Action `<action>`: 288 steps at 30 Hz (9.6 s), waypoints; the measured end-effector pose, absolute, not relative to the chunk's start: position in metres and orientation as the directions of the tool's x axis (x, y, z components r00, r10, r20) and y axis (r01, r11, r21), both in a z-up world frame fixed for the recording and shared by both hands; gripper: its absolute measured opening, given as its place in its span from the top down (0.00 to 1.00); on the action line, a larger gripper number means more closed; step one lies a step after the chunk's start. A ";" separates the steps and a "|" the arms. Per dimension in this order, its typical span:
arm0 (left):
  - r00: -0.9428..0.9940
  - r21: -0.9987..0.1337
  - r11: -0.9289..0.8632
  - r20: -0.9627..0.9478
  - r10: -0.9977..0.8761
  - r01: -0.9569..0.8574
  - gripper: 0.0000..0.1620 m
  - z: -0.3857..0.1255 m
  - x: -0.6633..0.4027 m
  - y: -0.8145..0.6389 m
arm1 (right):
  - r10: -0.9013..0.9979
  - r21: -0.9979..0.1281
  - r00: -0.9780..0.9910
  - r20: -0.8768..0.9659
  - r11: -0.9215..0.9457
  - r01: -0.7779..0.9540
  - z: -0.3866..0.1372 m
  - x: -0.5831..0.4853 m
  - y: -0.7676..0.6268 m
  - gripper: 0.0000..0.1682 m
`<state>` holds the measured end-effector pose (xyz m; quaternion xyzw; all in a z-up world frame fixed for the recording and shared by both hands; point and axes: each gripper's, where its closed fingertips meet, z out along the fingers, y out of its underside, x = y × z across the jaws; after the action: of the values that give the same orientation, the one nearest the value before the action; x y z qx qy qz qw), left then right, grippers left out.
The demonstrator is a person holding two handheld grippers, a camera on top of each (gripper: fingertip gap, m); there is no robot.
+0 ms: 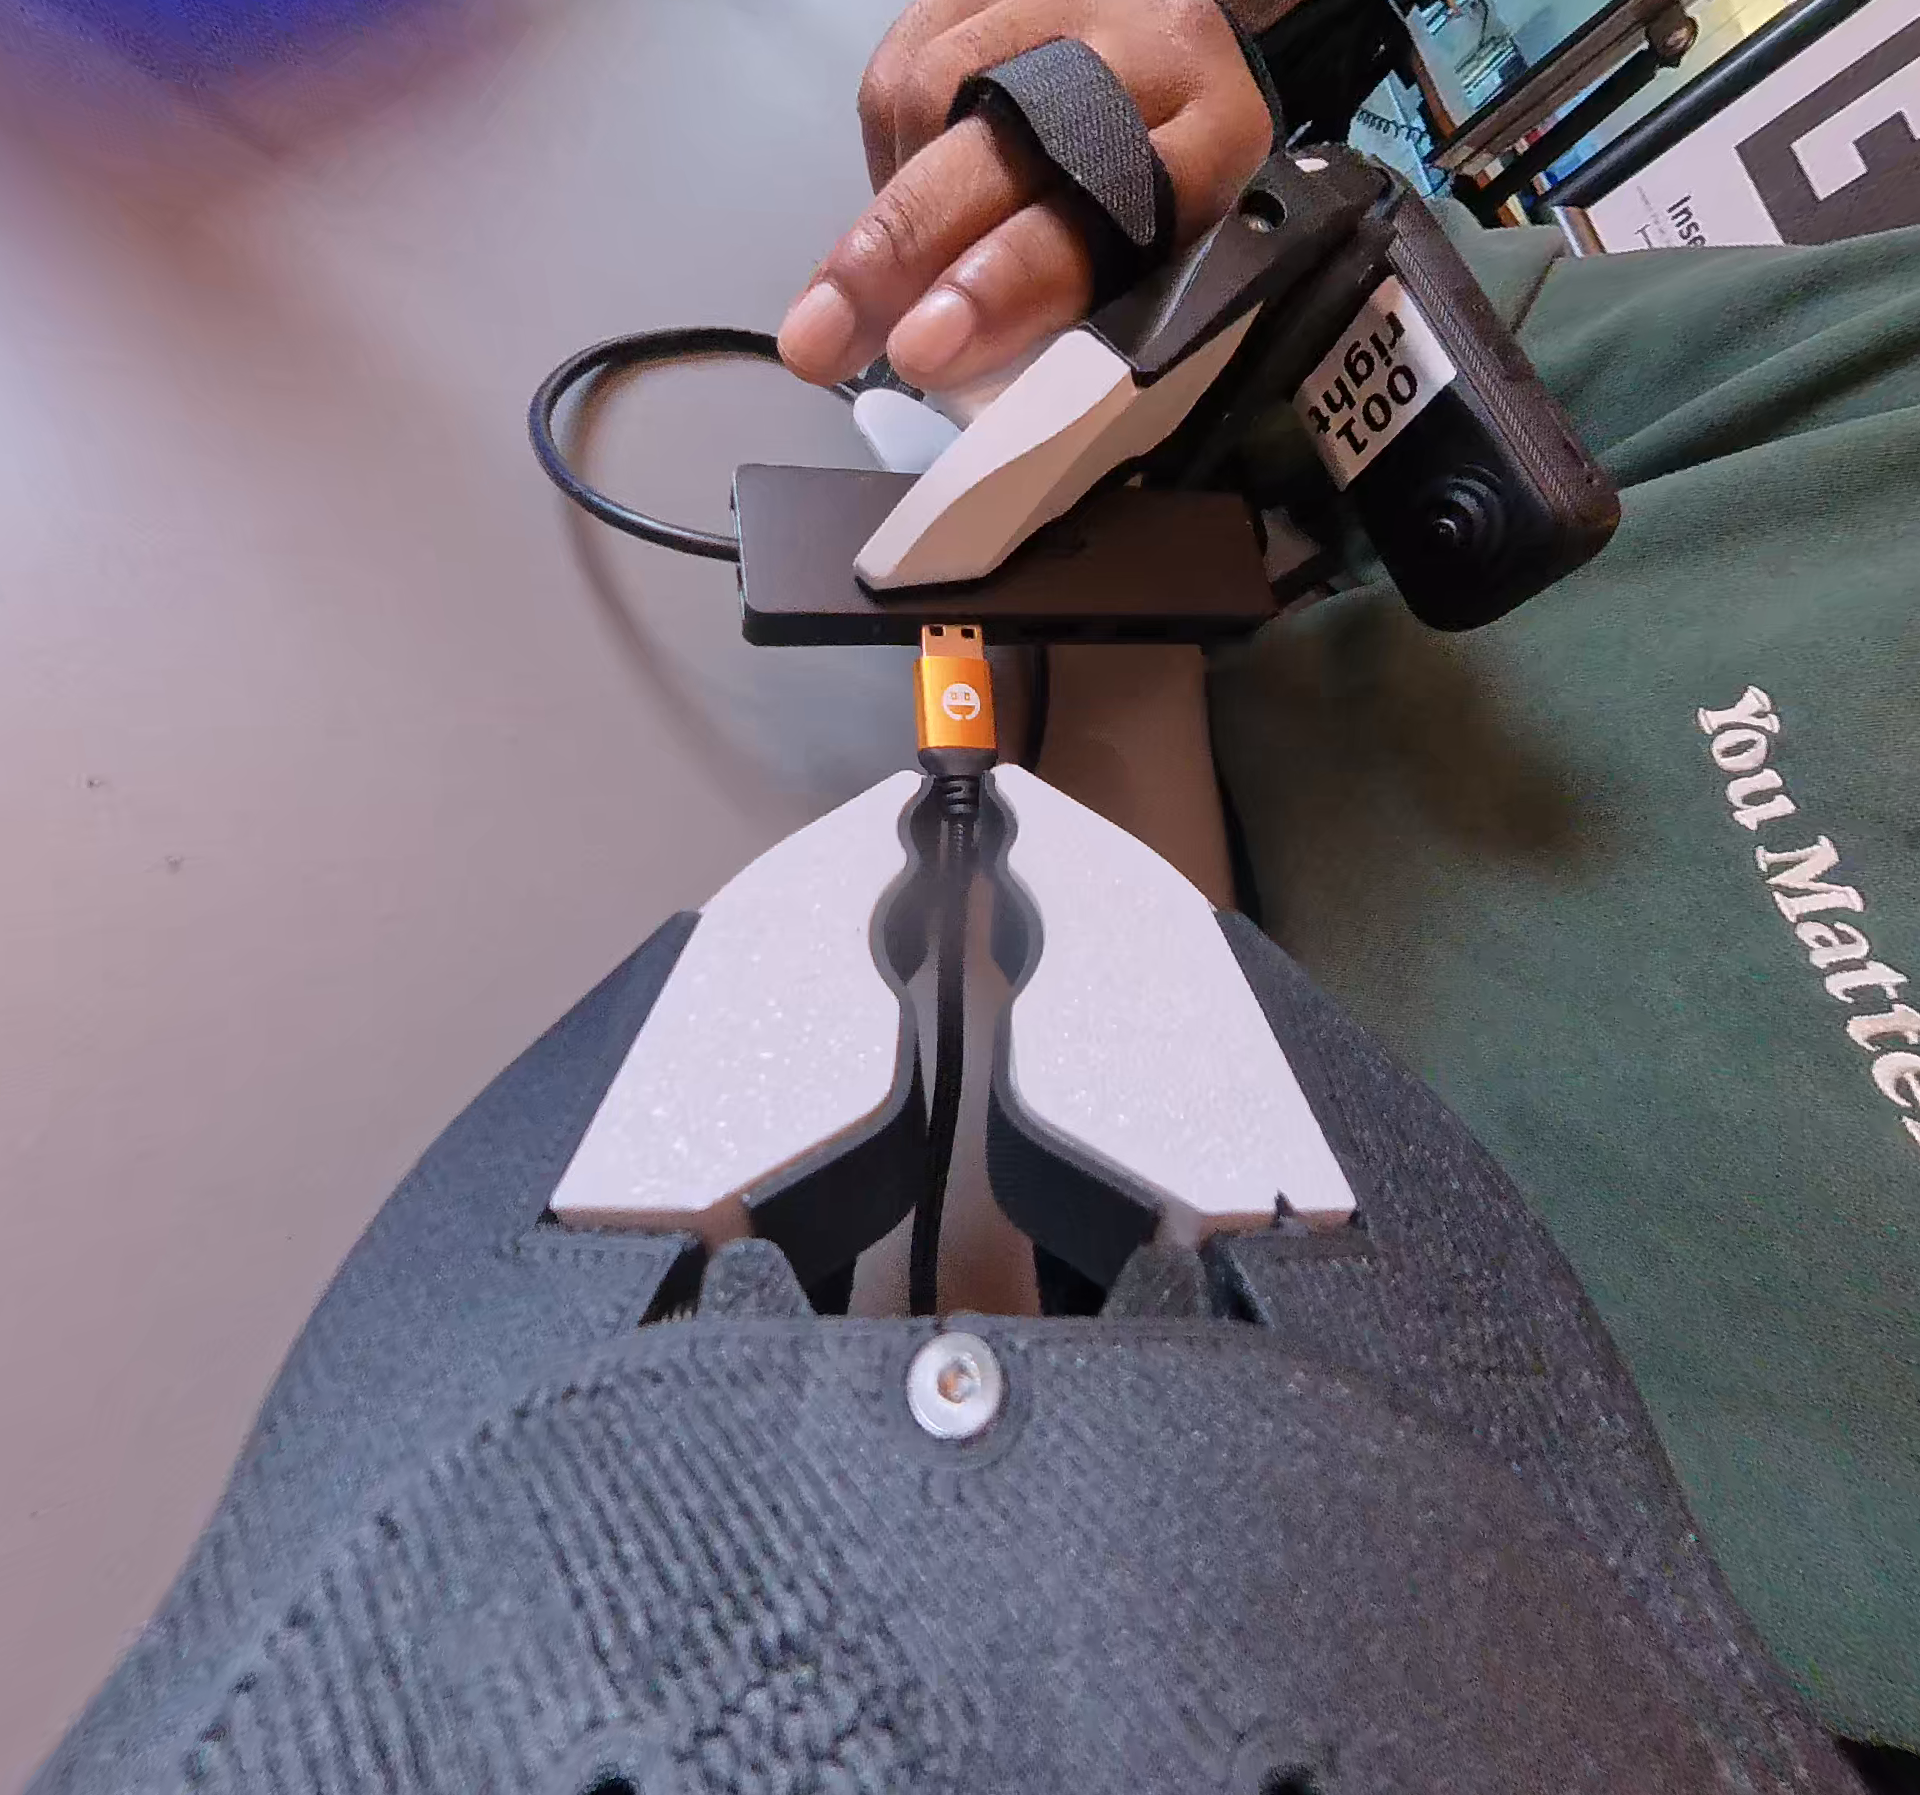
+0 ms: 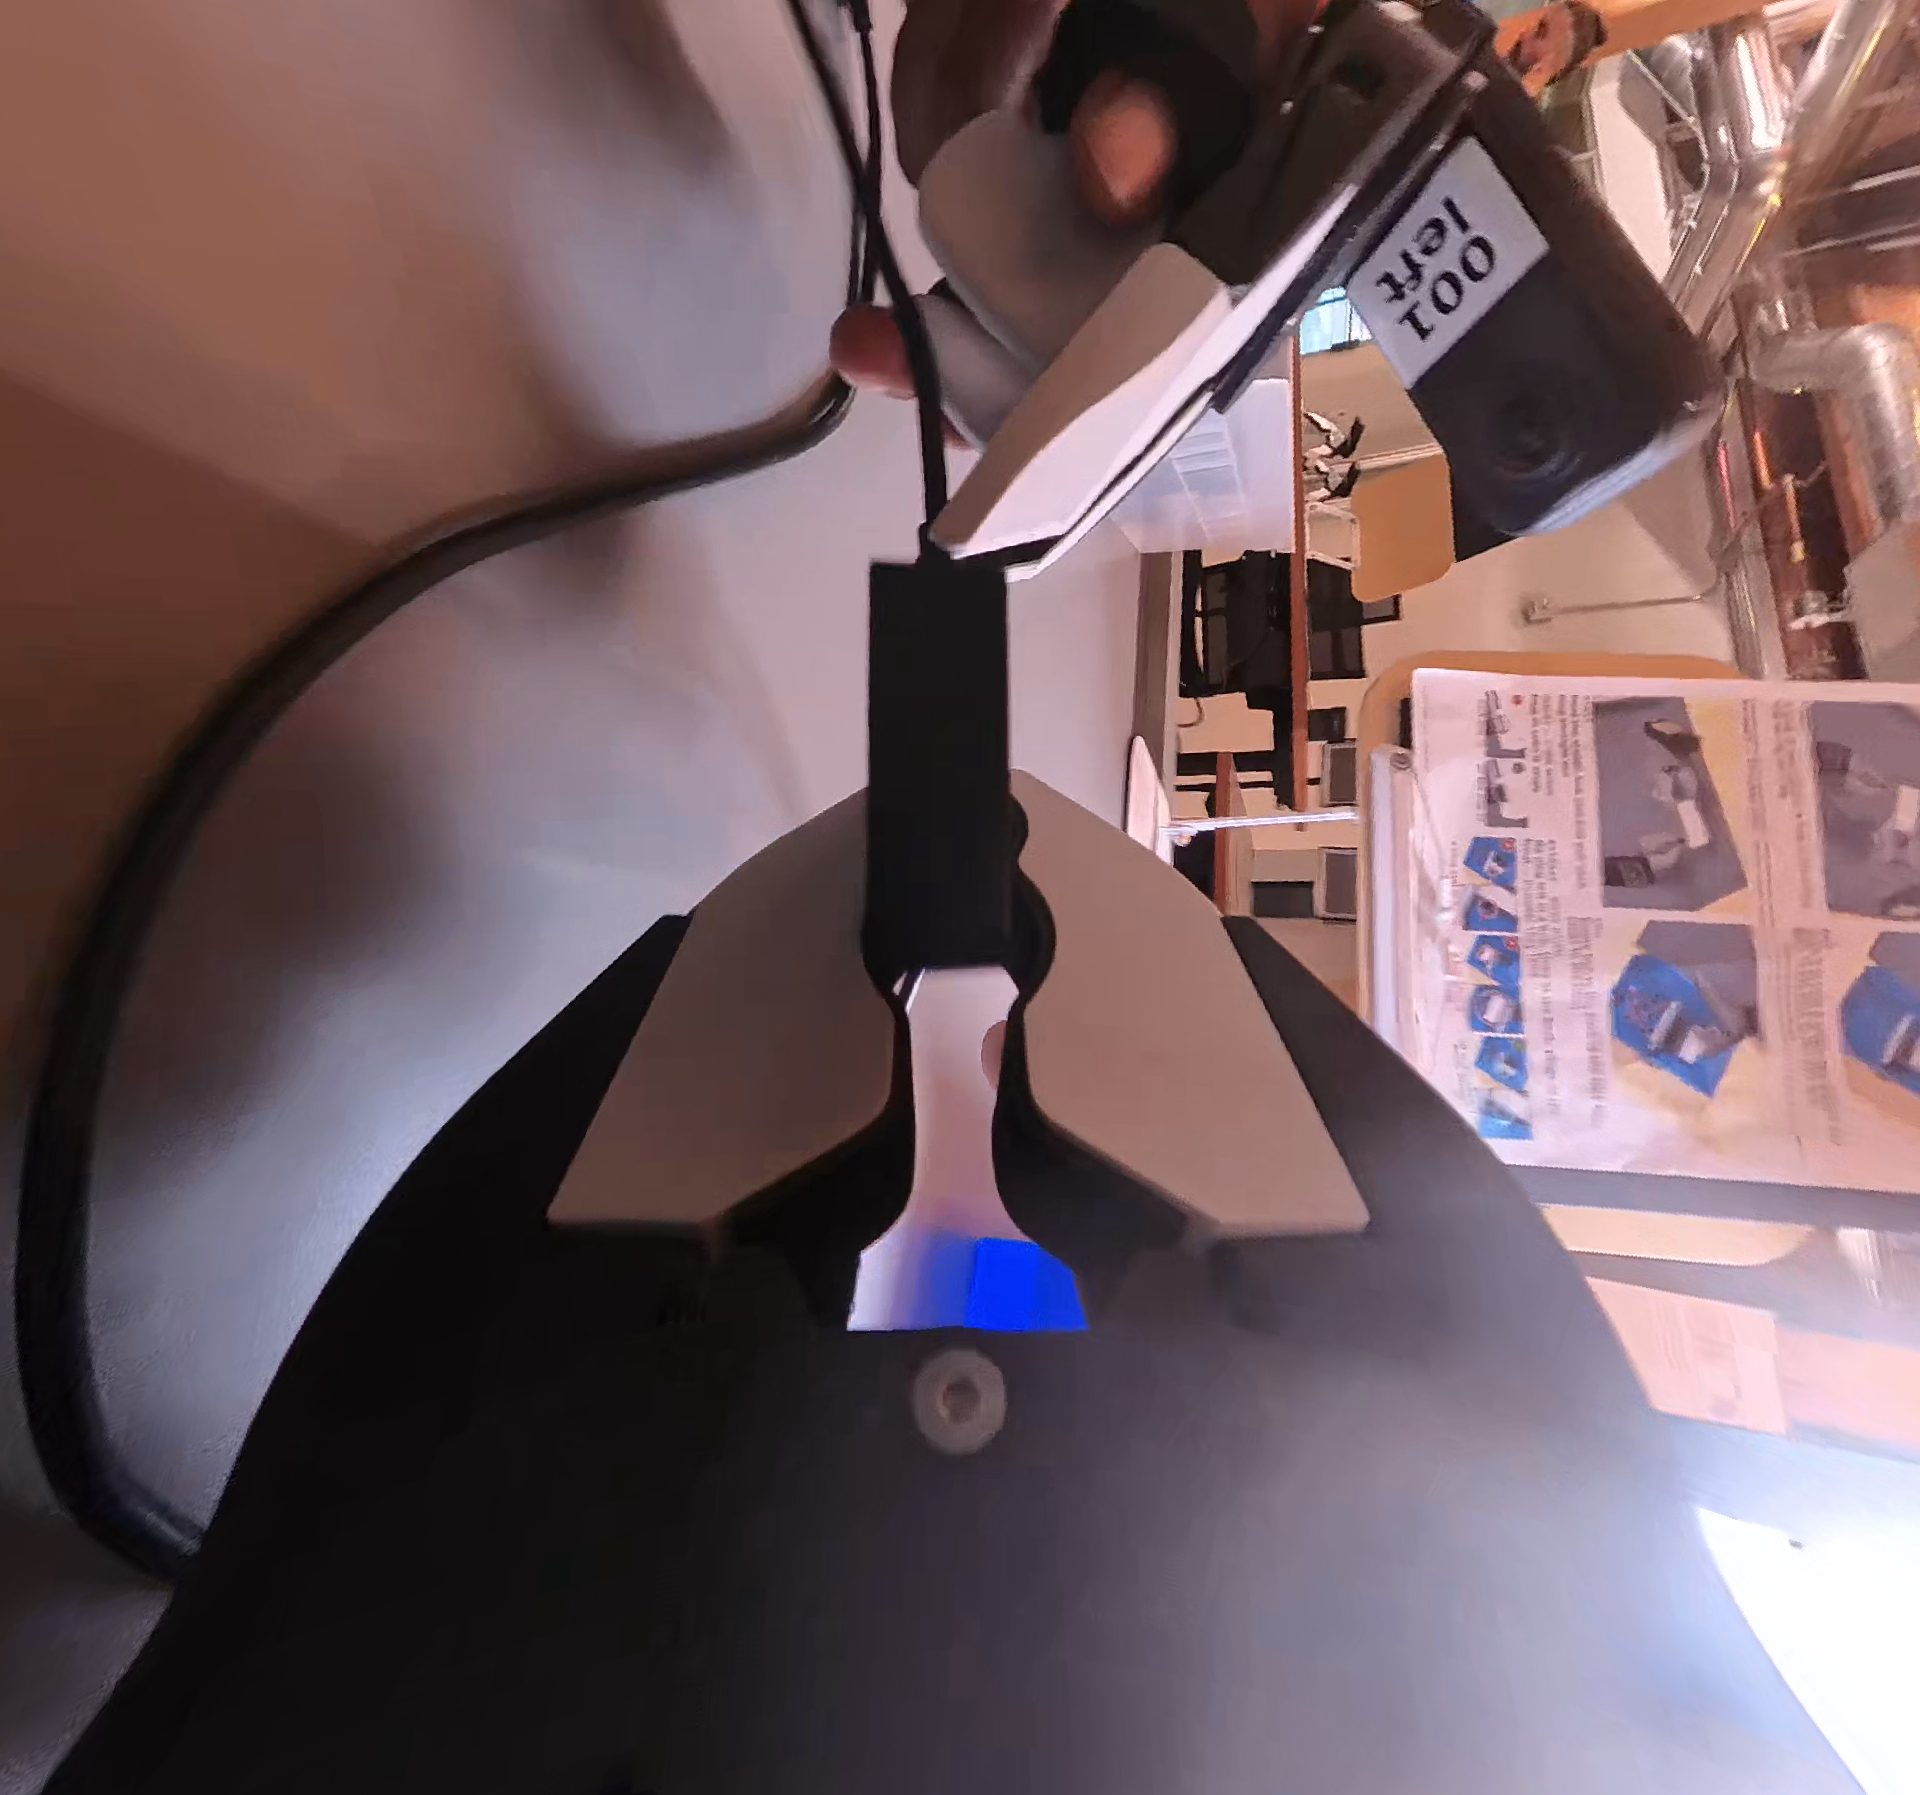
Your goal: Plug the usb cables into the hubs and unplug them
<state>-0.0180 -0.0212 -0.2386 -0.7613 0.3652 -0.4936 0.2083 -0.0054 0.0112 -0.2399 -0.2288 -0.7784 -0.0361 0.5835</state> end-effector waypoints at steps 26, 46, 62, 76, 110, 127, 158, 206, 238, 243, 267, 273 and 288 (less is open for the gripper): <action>0.386 -0.883 -0.406 0.299 -0.873 -0.236 0.87 -0.189 -0.033 0.009 | 0.303 -0.192 -0.125 0.945 0.821 0.538 -0.232 -0.004 0.038 0.93; 0.617 -0.207 -0.581 -0.270 -0.739 -0.787 0.83 -0.258 -0.322 0.109 | 0.388 -0.283 -0.080 0.918 0.785 0.551 -0.228 0.005 0.051 0.93; 0.535 -0.493 -0.395 -0.179 -0.826 -0.775 0.96 -0.200 -0.293 0.078 | 0.431 -0.349 -0.038 0.901 0.776 0.526 -0.217 0.008 0.051 0.93; 0.363 -0.662 -0.002 -0.409 -0.837 -0.749 0.96 -0.034 -0.210 -0.007 | 0.394 -0.327 -0.008 0.919 0.774 0.542 -0.210 0.009 0.053 0.92; 0.571 -0.517 -0.506 0.040 -0.820 -0.690 0.86 -0.261 -0.119 0.053 | 0.572 -0.543 0.072 0.817 0.721 0.430 -0.196 0.024 0.060 0.93; 0.127 -0.434 0.013 -0.291 -0.948 -0.901 0.97 -0.280 -0.087 -0.038 | 0.528 -0.566 0.229 0.817 0.665 0.487 -0.169 0.053 0.093 0.92; 0.201 -0.586 -0.089 -0.130 -0.971 -0.806 0.87 -0.263 -0.053 0.029 | 0.511 -0.643 0.390 0.766 0.619 0.450 -0.141 0.084 0.109 0.93; 0.339 -0.652 -0.368 0.176 -0.924 -0.663 0.96 -0.212 -0.010 0.015 | 0.350 -0.241 -0.069 0.934 0.762 0.601 -0.223 0.014 0.068 0.93; 0.313 -0.720 -0.350 0.191 -0.930 -0.599 0.96 -0.221 0.001 0.021 | 0.247 -0.125 -0.103 0.964 0.758 0.641 -0.227 0.009 0.067 0.93; 0.351 -0.784 -0.197 -0.028 -0.936 -0.588 0.83 -0.184 -0.019 0.024 | 0.216 -0.155 -0.017 0.976 0.749 0.644 -0.207 0.021 0.074 0.93; 0.406 -0.719 -0.102 -0.264 -0.875 -0.688 0.97 -0.193 -0.051 0.039 | 0.963 -0.902 -0.267 -0.020 0.098 0.420 -0.136 0.012 0.013 0.65; 0.344 -0.726 0.031 -0.363 -0.866 -0.687 0.97 -0.175 -0.035 0.026 | 0.955 -0.711 -0.287 0.080 0.257 0.655 -0.178 -0.027 0.023 0.79; 0.701 -0.955 0.179 -0.294 -0.650 -0.235 0.84 -0.076 -0.111 0.042 | 0.948 -0.736 -0.013 0.317 0.255 0.627 -0.066 0.028 0.111 0.87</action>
<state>-0.1115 0.0416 -0.0760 -0.6225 0.3557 -0.1524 0.6803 0.0284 0.1113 -0.0664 -0.5767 -0.6830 0.2001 0.4011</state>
